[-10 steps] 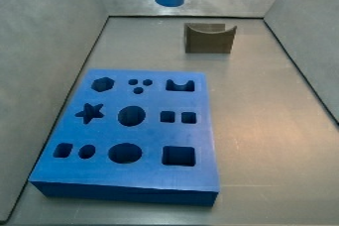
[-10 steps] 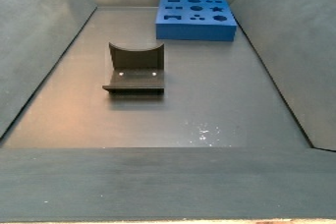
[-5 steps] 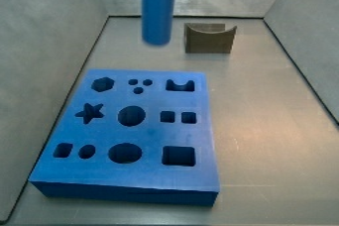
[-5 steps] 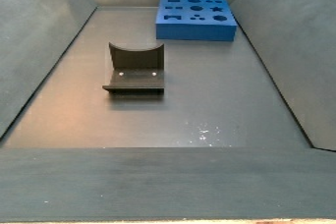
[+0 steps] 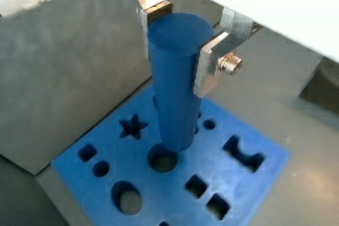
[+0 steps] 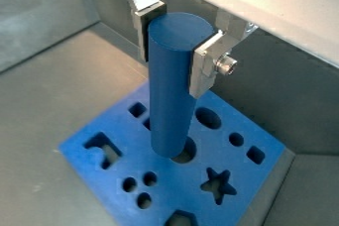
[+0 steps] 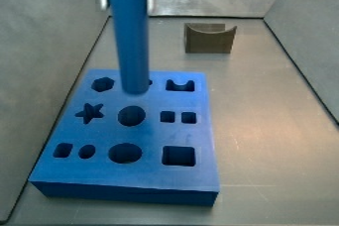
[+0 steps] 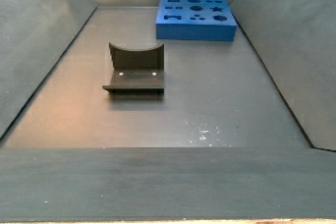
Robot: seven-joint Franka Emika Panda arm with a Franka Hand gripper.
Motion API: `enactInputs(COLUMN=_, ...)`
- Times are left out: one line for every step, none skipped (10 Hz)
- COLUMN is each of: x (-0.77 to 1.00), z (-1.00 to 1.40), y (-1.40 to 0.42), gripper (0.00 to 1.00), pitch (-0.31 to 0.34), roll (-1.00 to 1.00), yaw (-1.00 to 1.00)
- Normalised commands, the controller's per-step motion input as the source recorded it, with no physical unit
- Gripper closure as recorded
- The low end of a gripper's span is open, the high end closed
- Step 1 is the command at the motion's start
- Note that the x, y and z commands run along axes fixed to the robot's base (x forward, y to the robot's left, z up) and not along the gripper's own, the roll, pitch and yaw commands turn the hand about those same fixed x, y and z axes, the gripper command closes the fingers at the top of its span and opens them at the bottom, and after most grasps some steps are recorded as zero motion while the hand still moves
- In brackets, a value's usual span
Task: Pick up the round object. Move up. Place the round object on the fixture. Regrasp the round object. Move to above the board. Insert the round object.
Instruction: Insert the round object.
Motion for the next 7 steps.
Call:
enactInputs(x=-0.29, z=-0.55, y=-0.21, gripper=1.00, pitch=-0.224, roll=-0.16, yaw=-0.01)
enactInputs(x=-0.27, z=-0.53, y=-0.22, gripper=1.00, pitch=-0.234, roll=-0.16, yaw=-0.01)
enactInputs(x=-0.17, z=-0.51, y=-0.15, gripper=1.00, pitch=-0.221, roll=-0.20, yaw=0.00)
enactInputs(x=-0.02, z=-0.45, y=-0.06, gripper=1.00, pitch=-0.164, roll=-0.19, yaw=0.00)
enactInputs(x=0.00, z=-0.33, y=-0.03, gripper=1.00, pitch=-0.051, roll=-0.03, yaw=0.00)
enactInputs(x=0.00, z=-0.21, y=0.00, gripper=1.00, pitch=0.000, roll=0.00, yaw=0.00)
enactInputs(x=0.02, z=-0.18, y=0.00, gripper=1.00, pitch=0.000, roll=0.02, yaw=0.00)
